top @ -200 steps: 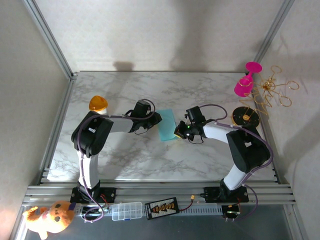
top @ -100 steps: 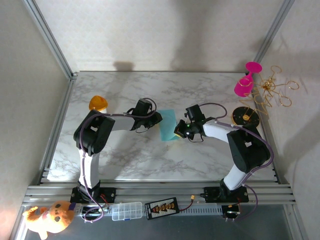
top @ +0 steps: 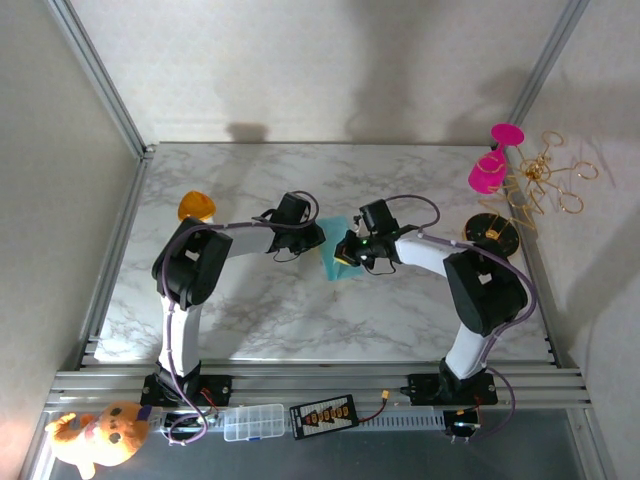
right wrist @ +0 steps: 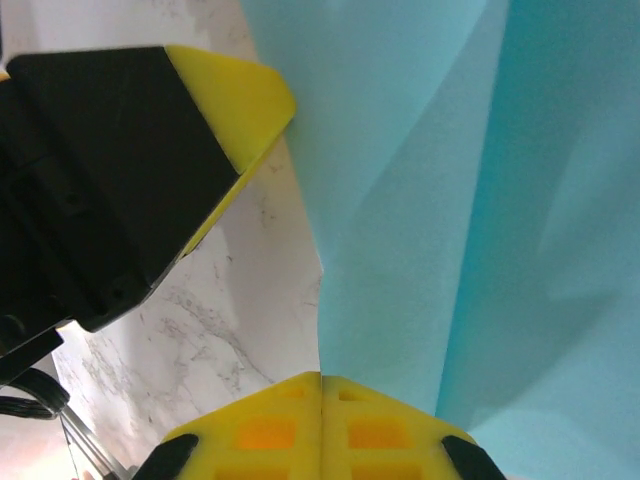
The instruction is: Fold a paper plane with a square sheet of paper (pick it up from the middle)
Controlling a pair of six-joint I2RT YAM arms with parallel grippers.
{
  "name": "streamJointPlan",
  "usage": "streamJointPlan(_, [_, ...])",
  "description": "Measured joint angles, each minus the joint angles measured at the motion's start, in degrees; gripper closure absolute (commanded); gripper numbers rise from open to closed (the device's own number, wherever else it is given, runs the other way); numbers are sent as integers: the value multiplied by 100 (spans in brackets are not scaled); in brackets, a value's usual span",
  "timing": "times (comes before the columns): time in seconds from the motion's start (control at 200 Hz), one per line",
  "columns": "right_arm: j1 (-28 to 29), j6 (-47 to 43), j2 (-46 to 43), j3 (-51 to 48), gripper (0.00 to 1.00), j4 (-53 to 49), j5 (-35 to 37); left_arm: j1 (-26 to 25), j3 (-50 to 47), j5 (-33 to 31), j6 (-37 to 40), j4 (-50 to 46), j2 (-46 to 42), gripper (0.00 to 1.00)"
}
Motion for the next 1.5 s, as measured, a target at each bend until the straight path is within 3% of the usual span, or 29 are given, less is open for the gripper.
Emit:
streamJointPlan(0.736, [37, 461, 428, 55, 100, 844, 85, -35, 190, -122, 173, -243, 81, 86])
streamJointPlan(1.497, [37, 817, 682, -11, 100, 1027, 367, -37, 195, -120, 195, -249, 83, 86])
